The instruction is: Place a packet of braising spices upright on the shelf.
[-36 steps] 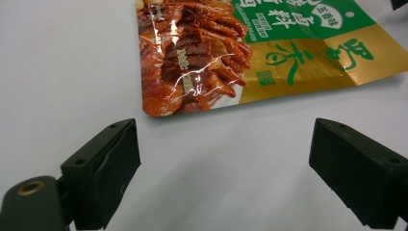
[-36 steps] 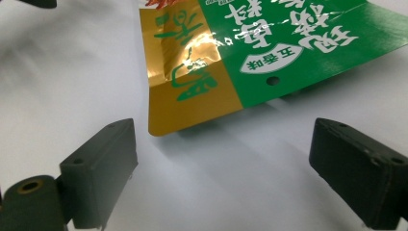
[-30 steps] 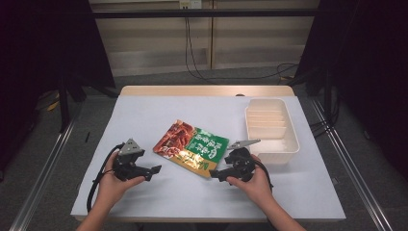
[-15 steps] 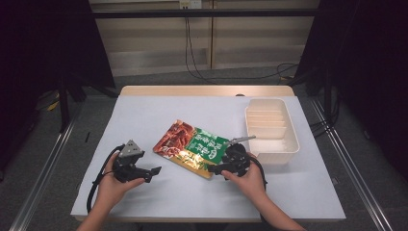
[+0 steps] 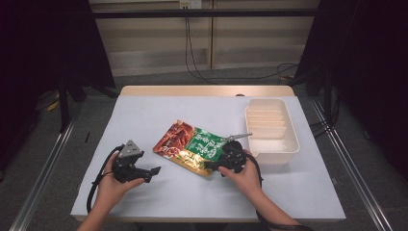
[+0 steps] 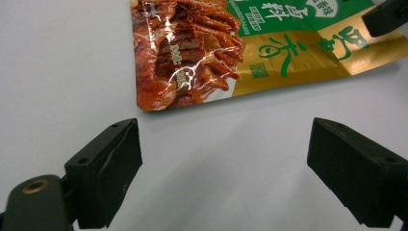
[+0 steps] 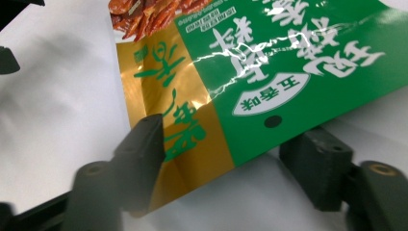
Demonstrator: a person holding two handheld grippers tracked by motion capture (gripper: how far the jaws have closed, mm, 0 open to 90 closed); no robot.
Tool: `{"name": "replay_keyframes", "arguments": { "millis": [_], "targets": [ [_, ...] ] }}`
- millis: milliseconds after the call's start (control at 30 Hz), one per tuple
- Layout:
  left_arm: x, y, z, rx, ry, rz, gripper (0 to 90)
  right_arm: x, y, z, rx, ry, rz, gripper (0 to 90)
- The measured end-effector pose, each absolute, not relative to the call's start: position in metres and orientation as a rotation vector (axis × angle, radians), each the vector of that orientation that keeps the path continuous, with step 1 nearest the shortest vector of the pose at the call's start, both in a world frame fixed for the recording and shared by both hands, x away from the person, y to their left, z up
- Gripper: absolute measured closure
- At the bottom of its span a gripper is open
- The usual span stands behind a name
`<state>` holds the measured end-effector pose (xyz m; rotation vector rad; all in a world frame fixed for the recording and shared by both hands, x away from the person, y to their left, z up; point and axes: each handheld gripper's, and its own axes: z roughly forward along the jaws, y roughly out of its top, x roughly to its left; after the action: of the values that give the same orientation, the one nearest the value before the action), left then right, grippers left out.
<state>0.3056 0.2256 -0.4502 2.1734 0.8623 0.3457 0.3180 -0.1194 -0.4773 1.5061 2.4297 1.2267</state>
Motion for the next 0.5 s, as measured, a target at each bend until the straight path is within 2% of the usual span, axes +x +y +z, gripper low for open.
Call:
{"name": "replay_keyframes", "arguments": {
  "millis": [167, 500],
  "targets": [
    [0.305, 0.226, -0.450, 2.157, 0.863, 0.352, 11.8, 0.325, -0.112, -0.477, 1.506, 2.445, 1.208, 46.8],
    [0.306, 0.227, -0.449, 2.172, 0.851, 0.354, 11.8, 0.337, -0.112, -0.475, 1.574, 2.439, 1.202, 61.7]
  ]
}}
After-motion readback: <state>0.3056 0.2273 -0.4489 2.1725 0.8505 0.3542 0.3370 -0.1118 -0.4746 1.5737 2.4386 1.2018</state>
